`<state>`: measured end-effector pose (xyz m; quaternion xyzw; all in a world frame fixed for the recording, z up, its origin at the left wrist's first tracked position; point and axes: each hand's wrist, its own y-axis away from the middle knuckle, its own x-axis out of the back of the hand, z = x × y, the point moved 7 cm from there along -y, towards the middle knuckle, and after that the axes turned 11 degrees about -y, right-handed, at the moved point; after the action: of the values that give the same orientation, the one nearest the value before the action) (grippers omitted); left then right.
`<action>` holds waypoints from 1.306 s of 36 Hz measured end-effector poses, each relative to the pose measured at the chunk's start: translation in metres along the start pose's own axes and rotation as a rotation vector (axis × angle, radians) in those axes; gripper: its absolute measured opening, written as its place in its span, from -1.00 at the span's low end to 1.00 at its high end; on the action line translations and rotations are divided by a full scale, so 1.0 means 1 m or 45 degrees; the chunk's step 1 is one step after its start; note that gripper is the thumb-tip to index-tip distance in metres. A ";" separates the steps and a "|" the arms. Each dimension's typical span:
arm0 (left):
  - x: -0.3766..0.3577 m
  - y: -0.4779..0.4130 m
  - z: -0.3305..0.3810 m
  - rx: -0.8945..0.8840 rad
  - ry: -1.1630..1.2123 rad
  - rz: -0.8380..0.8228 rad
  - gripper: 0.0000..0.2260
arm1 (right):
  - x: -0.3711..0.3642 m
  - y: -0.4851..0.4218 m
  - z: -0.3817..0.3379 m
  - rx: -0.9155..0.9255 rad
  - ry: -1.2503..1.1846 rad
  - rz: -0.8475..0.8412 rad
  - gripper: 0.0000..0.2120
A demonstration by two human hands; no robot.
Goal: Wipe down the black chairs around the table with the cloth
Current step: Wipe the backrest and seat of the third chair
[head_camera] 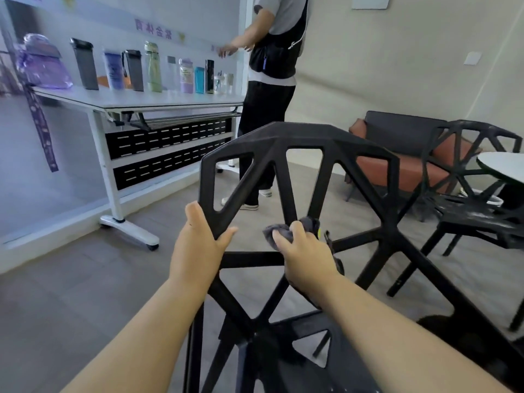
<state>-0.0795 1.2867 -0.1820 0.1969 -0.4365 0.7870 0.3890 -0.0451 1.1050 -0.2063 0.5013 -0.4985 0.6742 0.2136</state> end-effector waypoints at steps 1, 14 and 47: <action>0.001 0.001 0.001 0.002 0.005 -0.001 -0.52 | 0.000 -0.001 -0.001 -0.026 -0.052 -0.071 -0.56; 0.008 0.007 0.000 0.001 0.080 -0.008 -0.56 | 0.040 -0.017 0.019 -0.207 -0.257 0.292 -0.61; 0.016 0.011 -0.023 -0.044 0.293 -0.479 -0.82 | 0.061 -0.047 -0.052 -0.042 -0.640 0.355 -0.59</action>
<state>-0.0976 1.3094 -0.1902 0.1771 -0.3582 0.7103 0.5795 -0.0572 1.1577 -0.1309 0.5757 -0.6108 0.5435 -0.0033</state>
